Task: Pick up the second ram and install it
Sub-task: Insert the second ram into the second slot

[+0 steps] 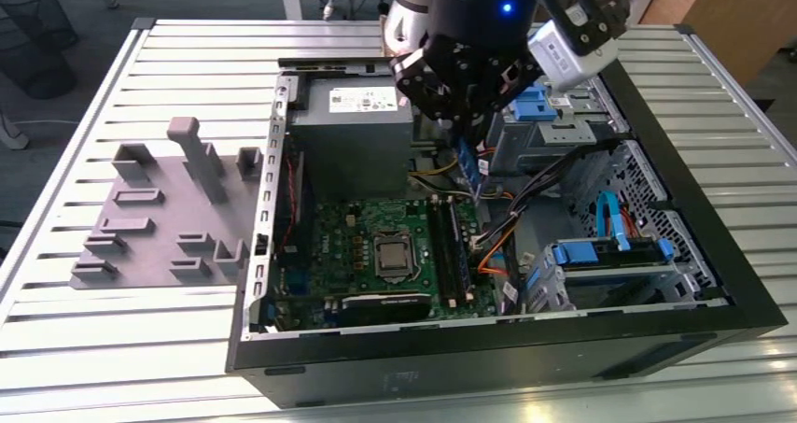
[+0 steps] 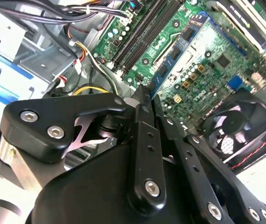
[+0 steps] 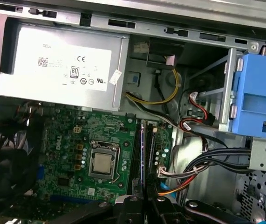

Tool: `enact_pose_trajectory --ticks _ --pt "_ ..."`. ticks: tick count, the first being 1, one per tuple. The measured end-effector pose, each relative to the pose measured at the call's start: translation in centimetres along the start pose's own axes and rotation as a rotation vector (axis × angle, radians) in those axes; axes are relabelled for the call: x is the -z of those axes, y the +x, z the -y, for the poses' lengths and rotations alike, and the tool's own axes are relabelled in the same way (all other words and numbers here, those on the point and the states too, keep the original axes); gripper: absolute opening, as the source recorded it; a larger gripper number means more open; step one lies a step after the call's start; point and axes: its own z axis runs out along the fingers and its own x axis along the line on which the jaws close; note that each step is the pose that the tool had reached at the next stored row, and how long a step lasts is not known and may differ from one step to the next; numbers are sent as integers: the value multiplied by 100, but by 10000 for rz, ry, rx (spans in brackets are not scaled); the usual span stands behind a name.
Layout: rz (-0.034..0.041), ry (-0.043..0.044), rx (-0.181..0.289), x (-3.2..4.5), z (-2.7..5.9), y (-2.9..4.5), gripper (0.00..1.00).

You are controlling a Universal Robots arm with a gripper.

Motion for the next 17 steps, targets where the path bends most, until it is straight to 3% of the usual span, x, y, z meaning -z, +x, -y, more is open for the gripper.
enact_pose_trajectory --ticks 12,17 --pt "-1 3 -230 -72 1 1 14" --pt "-2 13 -791 -90 2 1 14"
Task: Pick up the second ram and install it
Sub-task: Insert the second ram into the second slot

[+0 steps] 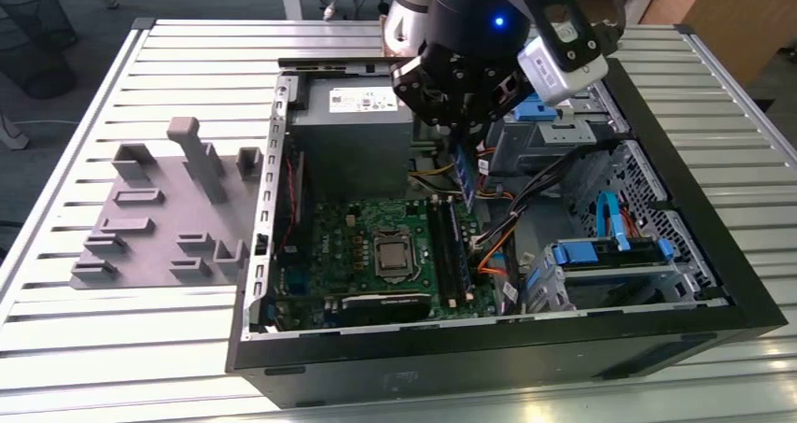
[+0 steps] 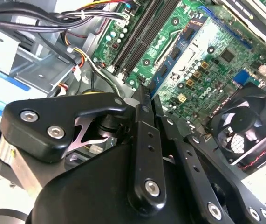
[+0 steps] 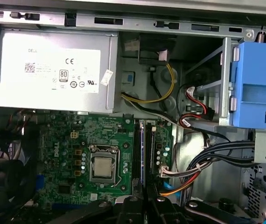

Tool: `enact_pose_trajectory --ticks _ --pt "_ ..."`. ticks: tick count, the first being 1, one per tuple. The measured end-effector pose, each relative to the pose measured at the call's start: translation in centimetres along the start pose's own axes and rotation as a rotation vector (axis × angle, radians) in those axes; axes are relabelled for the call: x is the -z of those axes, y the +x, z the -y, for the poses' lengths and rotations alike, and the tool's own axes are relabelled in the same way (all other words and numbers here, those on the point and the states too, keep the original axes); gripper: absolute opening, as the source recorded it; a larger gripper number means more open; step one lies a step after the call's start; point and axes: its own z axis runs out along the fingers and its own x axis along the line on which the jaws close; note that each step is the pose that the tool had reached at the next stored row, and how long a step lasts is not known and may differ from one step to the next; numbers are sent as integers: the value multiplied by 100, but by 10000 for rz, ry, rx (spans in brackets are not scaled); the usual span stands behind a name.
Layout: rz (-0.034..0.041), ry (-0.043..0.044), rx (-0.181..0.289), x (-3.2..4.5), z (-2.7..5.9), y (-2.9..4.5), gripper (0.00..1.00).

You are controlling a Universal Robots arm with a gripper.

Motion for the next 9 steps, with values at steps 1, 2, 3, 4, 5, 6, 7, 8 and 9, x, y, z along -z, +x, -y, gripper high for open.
enact_pose_trajectory --ticks 1,2,3,4,5,6,7,8,9 --pt "0 0 -61 -1 0 0 14" --pt "0 1 -73 -1 0 0 14" --pt "1 1 -74 -1 0 0 14" --pt "1 0 -75 -2 0 0 14" --pt "1 1 -75 -2 0 0 14" --pt "1 1 -74 -2 0 0 14" --pt "1 2 -75 -2 0 0 14" --pt "1 2 -75 -2 0 0 14" --pt "1 2 -76 -2 0 0 14"
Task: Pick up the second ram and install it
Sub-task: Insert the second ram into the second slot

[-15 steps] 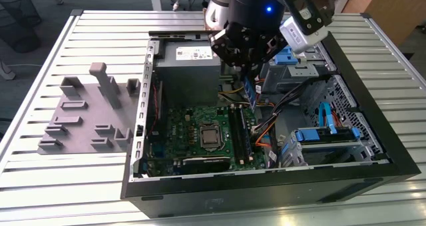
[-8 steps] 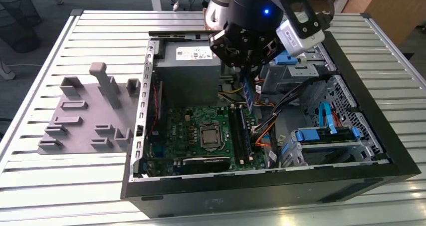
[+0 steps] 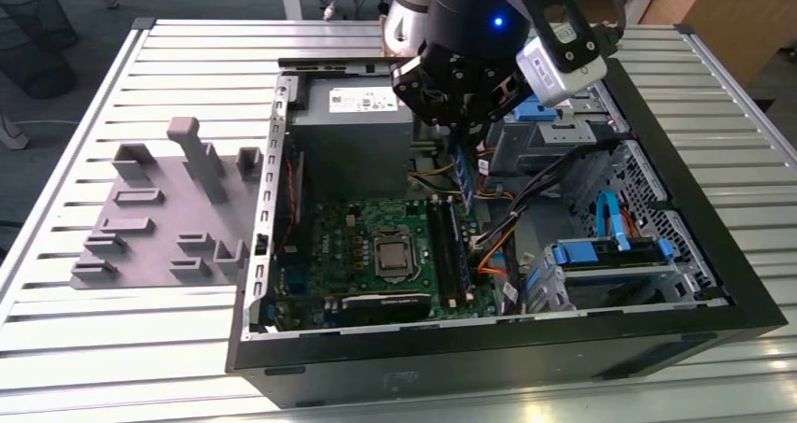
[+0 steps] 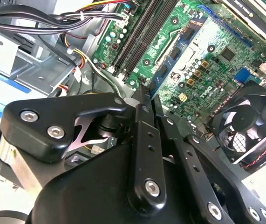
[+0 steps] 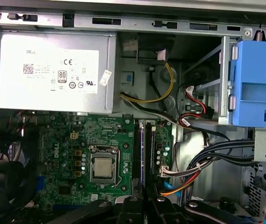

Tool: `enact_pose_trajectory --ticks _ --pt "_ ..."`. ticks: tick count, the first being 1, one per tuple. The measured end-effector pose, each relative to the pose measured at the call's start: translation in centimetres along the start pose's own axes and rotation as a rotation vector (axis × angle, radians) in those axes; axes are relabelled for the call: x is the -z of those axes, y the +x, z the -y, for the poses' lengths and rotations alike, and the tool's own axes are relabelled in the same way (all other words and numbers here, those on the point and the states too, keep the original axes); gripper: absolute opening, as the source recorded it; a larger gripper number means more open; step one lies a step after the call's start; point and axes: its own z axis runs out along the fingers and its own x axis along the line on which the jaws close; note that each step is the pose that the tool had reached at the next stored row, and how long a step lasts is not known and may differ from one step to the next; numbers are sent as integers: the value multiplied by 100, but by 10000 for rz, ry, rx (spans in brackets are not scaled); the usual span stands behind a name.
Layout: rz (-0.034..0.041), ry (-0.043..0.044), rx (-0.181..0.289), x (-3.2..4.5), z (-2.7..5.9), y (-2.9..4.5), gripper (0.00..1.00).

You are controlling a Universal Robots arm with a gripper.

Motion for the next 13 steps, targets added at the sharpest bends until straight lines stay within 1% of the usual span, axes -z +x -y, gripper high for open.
enact_pose_trajectory --ticks 2,9,13 --pt "0 1 -32 -2 0 0 14" --pt "0 6 -362 -25 0 0 14" --pt "-1 9 -432 -33 0 1 14"
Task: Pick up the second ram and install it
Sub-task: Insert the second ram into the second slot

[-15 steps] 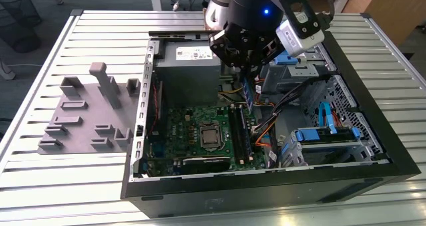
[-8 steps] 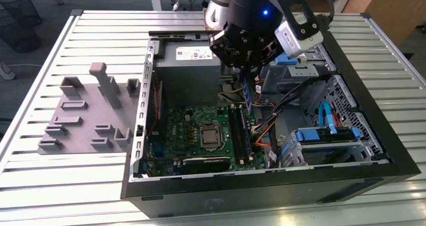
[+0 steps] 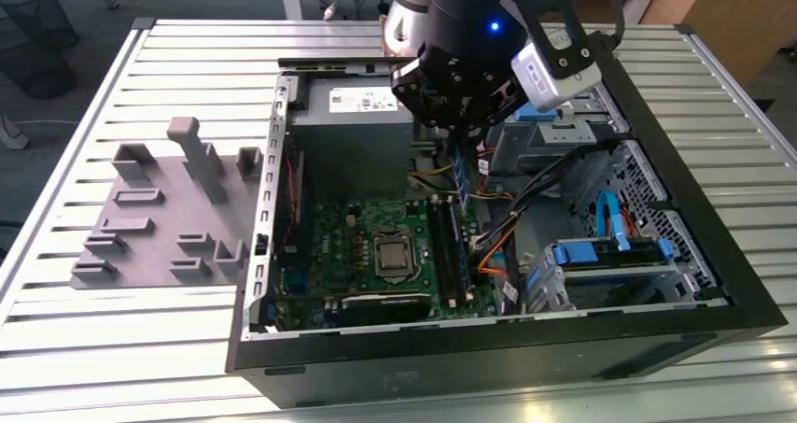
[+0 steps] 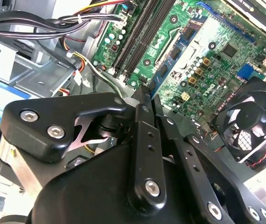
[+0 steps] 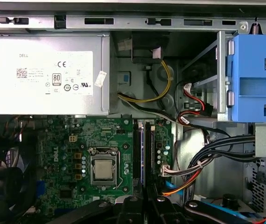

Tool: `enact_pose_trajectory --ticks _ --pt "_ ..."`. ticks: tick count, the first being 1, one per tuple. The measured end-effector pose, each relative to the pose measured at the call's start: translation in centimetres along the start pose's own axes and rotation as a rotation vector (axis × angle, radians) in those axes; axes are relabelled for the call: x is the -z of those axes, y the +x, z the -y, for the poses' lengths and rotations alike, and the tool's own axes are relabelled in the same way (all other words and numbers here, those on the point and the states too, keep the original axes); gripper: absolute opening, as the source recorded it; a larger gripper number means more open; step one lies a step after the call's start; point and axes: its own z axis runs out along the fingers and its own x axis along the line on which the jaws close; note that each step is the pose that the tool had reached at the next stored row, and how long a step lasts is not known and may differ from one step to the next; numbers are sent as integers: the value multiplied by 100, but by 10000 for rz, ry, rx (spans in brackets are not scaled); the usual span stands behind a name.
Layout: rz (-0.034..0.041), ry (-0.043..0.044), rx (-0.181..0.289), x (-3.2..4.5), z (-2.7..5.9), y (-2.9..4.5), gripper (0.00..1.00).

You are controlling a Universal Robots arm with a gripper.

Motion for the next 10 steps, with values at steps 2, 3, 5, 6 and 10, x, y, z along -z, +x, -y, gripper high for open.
enact_pose_trajectory --ticks 2,3,5,6,10 --pt "1 -2 -1 -8 0 0 14" --pt "1 -1 -1 -7 0 0 14" --pt "1 -1 -1 -8 0 0 14" --pt "1 -1 -1 -8 0 0 14" --pt "1 0 -1 -11 0 0 14"
